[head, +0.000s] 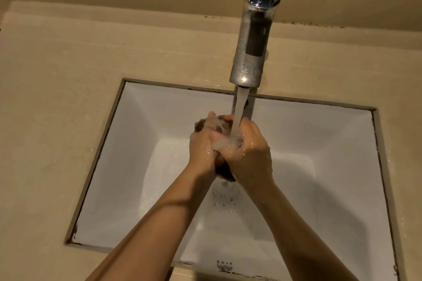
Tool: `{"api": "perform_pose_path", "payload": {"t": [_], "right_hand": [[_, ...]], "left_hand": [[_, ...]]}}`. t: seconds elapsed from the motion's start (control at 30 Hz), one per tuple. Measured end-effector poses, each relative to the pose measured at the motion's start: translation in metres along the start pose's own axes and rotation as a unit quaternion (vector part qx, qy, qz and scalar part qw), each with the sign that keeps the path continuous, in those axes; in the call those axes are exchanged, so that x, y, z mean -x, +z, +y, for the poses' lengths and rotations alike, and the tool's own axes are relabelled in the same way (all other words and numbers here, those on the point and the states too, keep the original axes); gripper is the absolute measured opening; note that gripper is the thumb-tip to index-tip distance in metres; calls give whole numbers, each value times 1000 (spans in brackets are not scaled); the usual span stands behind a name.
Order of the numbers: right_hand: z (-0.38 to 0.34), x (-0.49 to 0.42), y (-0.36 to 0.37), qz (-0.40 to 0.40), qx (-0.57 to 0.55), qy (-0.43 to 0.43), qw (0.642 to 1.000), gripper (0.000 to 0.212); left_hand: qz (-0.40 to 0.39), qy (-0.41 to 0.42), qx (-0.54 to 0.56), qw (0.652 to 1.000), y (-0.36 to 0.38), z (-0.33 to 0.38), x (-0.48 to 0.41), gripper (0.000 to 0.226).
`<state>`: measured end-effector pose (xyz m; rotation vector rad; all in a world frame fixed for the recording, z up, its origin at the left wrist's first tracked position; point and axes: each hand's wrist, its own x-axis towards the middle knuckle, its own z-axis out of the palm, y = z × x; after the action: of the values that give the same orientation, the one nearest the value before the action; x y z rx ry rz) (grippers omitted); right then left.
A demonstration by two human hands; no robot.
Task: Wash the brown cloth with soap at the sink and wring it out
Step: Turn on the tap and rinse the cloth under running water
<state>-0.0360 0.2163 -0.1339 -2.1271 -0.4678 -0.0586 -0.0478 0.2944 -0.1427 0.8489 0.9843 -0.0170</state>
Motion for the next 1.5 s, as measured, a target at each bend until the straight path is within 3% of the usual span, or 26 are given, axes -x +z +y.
{"api": "perform_pose_path", "payload": {"t": [0.07, 0.17, 0.27, 0.47, 0.6, 0.7, 0.77, 0.83, 0.97, 1.03, 1.1, 1.23, 1.33, 1.5], "right_hand": [[2, -1, 1, -8, -45, 37, 998, 38], [8, -3, 4, -16, 6, 49, 999, 29], [14, -6, 8, -13, -77, 107, 991, 26], [16, -14, 6, -17, -152, 218, 964, 30], [20, -24, 1, -60, -239, 345, 906, 28], [24, -33, -15, -99, -285, 360, 883, 14], [28, -36, -27, -105, -285, 399, 865, 26], [30, -35, -39, -99, -254, 351, 896, 32], [16, -17, -51, -90, -150, 139, 975, 23], [-2, -3, -40, -75, -70, 38, 994, 22], [-11, 10, -22, -30, 9, -12, 999, 34], [-12, -16, -16, 4, -43, 253, 966, 21], [1, -26, -17, 7, -64, 272, 960, 25], [-13, -3, -23, -73, 14, 240, 968, 26]], "left_hand": [[20, 35, -20, 999, 0, -1, 1, 31], [37, 22, -15, 999, -1, 0, 8, 25], [59, 61, -50, 995, 1, -2, 8, 23], [78, 48, -80, 993, 10, 3, 13, 26], [63, 43, -88, 993, 17, 8, 19, 33], [22, 25, -123, 992, 18, 7, 21, 41], [-33, 4, -76, 997, 14, 9, 21, 49], [-43, 11, -11, 999, 11, 15, 21, 46], [-17, -5, 19, 1000, 3, 17, 17, 41], [12, -44, 21, 999, 5, 18, 19, 40], [17, -53, 15, 998, 12, 16, 22, 32], [2, 32, -136, 990, 25, 9, 29, 37], [19, 78, -202, 976, 23, 15, 35, 29], [5, 28, -159, 987, 23, 33, 34, 15]]}}
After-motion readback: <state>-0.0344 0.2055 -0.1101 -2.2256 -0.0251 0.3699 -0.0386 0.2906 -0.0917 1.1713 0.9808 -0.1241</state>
